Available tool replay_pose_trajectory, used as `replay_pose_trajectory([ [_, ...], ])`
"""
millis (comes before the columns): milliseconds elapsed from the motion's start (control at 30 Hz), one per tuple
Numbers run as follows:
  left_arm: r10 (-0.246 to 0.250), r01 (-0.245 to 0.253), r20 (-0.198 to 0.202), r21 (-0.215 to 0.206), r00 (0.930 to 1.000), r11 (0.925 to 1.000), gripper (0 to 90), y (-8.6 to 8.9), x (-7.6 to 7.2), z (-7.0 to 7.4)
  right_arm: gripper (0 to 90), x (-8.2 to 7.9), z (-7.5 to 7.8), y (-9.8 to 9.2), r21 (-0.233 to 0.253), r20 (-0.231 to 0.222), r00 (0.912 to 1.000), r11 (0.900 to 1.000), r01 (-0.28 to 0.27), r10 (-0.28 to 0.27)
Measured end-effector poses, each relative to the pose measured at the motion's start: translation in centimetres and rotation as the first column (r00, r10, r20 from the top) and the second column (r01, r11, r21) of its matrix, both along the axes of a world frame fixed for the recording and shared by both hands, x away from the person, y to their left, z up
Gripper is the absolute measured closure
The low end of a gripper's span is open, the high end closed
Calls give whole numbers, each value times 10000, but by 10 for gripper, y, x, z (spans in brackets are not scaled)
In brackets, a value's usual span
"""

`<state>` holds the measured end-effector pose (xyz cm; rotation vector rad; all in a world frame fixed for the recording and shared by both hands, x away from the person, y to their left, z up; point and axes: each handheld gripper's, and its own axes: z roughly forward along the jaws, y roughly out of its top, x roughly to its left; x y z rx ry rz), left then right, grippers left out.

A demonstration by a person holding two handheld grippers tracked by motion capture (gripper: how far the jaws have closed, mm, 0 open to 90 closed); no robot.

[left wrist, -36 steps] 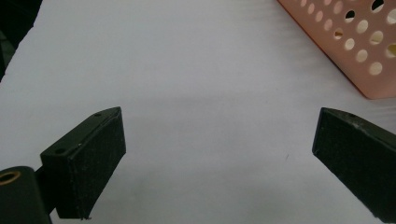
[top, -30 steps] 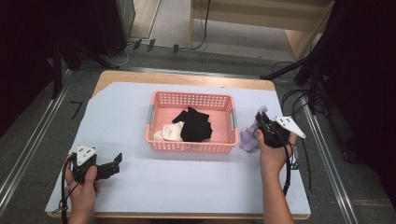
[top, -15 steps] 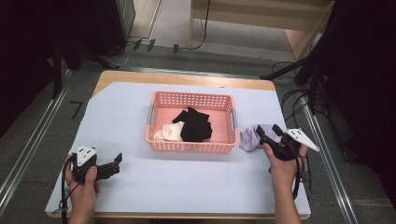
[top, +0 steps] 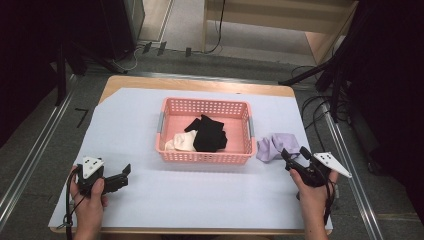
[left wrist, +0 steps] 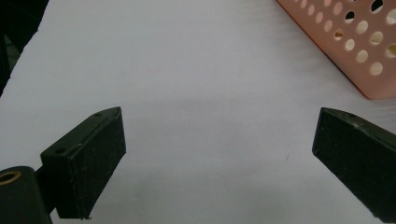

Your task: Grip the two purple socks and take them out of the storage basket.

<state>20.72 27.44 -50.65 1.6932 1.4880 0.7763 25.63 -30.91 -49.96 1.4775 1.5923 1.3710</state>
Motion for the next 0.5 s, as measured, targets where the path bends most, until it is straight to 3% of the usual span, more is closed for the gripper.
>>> replay_pose_trajectory([
  [500, 13, -13, 15, 55, 10000, 10000, 37, 0, 0, 0, 249, -31, -11, -26, -34, -78, 9993, 9993, 364, -365],
])
